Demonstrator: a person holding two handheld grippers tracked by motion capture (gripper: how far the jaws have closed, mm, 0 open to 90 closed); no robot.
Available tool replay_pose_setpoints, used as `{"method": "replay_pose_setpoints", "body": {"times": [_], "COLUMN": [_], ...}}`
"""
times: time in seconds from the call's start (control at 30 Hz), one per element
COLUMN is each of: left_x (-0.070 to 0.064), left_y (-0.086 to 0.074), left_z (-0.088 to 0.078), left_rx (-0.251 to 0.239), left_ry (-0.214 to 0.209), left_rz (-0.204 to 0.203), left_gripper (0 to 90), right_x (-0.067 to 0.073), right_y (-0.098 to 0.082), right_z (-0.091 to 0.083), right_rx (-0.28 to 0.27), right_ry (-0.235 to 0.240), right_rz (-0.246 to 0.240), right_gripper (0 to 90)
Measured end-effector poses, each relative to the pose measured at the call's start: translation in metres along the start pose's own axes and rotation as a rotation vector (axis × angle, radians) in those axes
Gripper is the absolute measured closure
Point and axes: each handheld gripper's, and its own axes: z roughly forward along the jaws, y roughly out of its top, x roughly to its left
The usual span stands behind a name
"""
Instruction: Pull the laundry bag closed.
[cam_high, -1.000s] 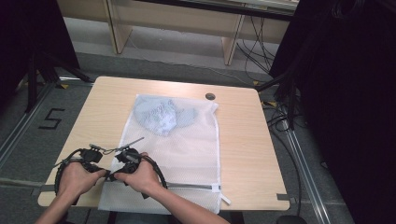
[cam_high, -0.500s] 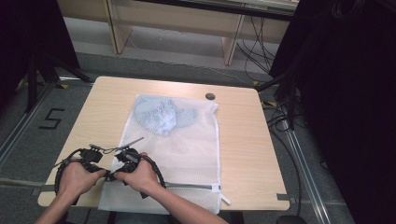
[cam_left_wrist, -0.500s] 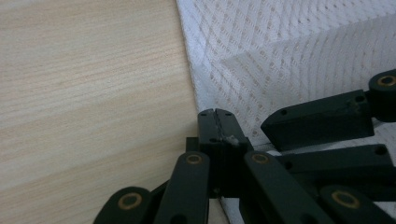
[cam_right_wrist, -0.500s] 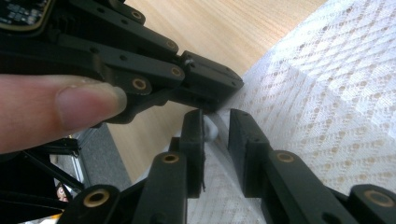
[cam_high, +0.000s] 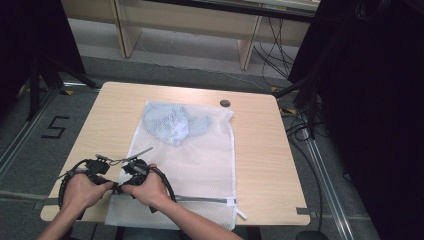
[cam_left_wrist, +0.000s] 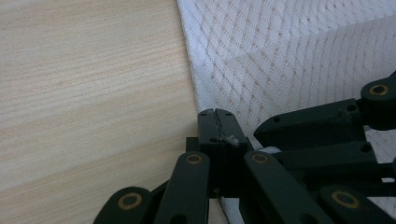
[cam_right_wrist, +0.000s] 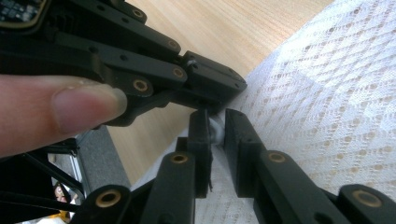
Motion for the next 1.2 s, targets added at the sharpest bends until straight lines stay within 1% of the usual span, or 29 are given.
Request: {"method": "replay_pose_setpoints", "body": {"times": [0.07, 0.2, 0.23, 0.27, 0.3, 0.33, 0.37, 0.4, 0.43, 0.47, 0.5, 0.53, 0.57, 0.6, 0.63, 0.7, 0.77, 0.8, 0.83, 0.87, 0.9, 0.93, 0.97, 1.03, 1.07, 1.13, 1.17, 1.2], "left_x": [0.0, 0.0, 0.0, 0.0, 0.0, -0.001, -0.001, -0.001, -0.002, -0.002, -0.002, -0.002, -0.003, -0.003, -0.004, -0.005, -0.006, -0.006, -0.008, -0.008, -0.008, -0.008, -0.009, -0.009, -0.008, -0.009, -0.01, -0.011], "left_y": [0.0, 0.0, 0.0, 0.0, 0.0, 0.0, 0.0, 0.0, 0.0, 0.0, 0.0, 0.0, -0.001, -0.001, -0.001, -0.002, -0.002, -0.002, -0.002, -0.002, -0.002, -0.002, -0.002, -0.003, -0.002, -0.003, -0.003, -0.003], "left_z": [0.0, 0.0, 0.0, 0.0, 0.0, 0.0, 0.0, 0.0, 0.001, 0.0, 0.001, 0.0, 0.001, 0.001, 0.001, 0.001, 0.001, 0.001, 0.001, 0.001, 0.001, 0.001, 0.0, 0.0, 0.0, 0.001, 0.002, 0.002], "left_rx": [-0.004, 0.003, 0.004, 0.005, 0.0, 0.002, 0.002, -0.002, -0.004, 0.001, -0.003, 0.001, -0.001, -0.004, -0.006, -0.007, -0.009, -0.008, -0.012, -0.012, -0.009, -0.015, -0.001, -0.001, -0.001, -0.01, -0.027, -0.029], "left_ry": [-0.001, 0.001, 0.0, 0.001, 0.001, 0.002, 0.005, 0.004, 0.004, 0.008, 0.006, 0.007, 0.008, 0.009, 0.009, 0.014, 0.021, 0.036, 0.044, 0.044, 0.052, 0.057, 0.061, 0.059, 0.061, 0.061, 0.063, 0.072], "left_rz": [0.0, 0.004, 0.003, 0.004, 0.003, 0.003, 0.0, 0.002, 0.005, 0.008, 0.009, 0.013, 0.015, 0.017, 0.015, 0.027, 0.036, 0.086, 0.081, 0.081, 0.114, 0.129, 0.129, 0.124, 0.144, 0.143, 0.137, 0.126], "left_gripper": [90.0, 90.0, 90.0, 90.0, 90.0, 90.0, 90.0, 90.0, 90.0, 90.0, 90.0, 90.0, 90.0, 90.0, 90.0, 90.0, 90.0, 90.0, 90.0, 90.0, 90.0, 90.0, 90.0, 90.0, 90.0, 90.0, 90.0, 90.0], "right_x": [-0.001, -0.001, -0.002, -0.002, 0.0, 0.0, 0.001, 0.001, 0.002, 0.002, 0.002, 0.003, 0.004, 0.005, 0.005, 0.004, 0.004, 0.003, 0.004, 0.004, 0.004, 0.004, 0.005, 0.004, 0.003, 0.004, 0.003, 0.003], "right_y": [0.0, 0.0, -0.001, -0.001, -0.001, -0.001, -0.001, -0.001, -0.001, -0.002, -0.002, -0.002, -0.003, -0.003, -0.003, -0.005, -0.006, -0.007, -0.008, -0.008, -0.008, -0.008, -0.009, -0.009, -0.009, -0.01, -0.011, -0.011], "right_z": [0.001, 0.002, 0.003, 0.003, 0.002, 0.002, 0.002, 0.002, 0.001, 0.001, 0.001, 0.001, 0.001, 0.001, 0.001, 0.0, -0.001, -0.001, -0.002, -0.002, -0.002, -0.002, -0.003, -0.004, -0.004, -0.004, -0.005, -0.005], "right_rx": [-0.007, 0.0, -0.005, -0.005, -0.008, -0.003, -0.007, -0.005, 0.003, 0.008, 0.001, -0.003, -0.001, -0.001, -0.004, -0.004, -0.008, -0.01, -0.01, -0.009, -0.009, -0.015, -0.017, -0.019, -0.019, -0.021, -0.018, -0.018], "right_ry": [0.001, 0.002, 0.002, 0.002, -0.001, 0.0, -0.005, 0.008, 0.027, 0.021, 0.016, 0.014, 0.001, -0.007, -0.004, -0.001, 0.005, 0.005, 0.001, -0.003, -0.003, -0.001, -0.008, -0.011, -0.018, -0.016, -0.023, -0.023], "right_rz": [-0.002, -0.002, -0.018, -0.018, 0.003, -0.016, -0.018, -0.018, 0.001, -0.02, -0.032, -0.026, -0.032, -0.022, -0.02, -0.03, -0.003, -0.005, 0.015, 0.019, 0.019, 0.0, 0.003, -0.004, -0.006, 0.023, 0.008, 0.008], "right_gripper": [80.1, 81.2, 82.7, 82.7, 83.6, 84.6, 85.1, 86.2, 86.5, 86.6, 86.6, 86.6, 86.7, 86.7, 86.8, 86.8, 86.9, 86.9, 86.9, 87.0, 87.0, 87.0, 87.0, 87.0, 87.0, 87.1, 87.1, 87.1]}}
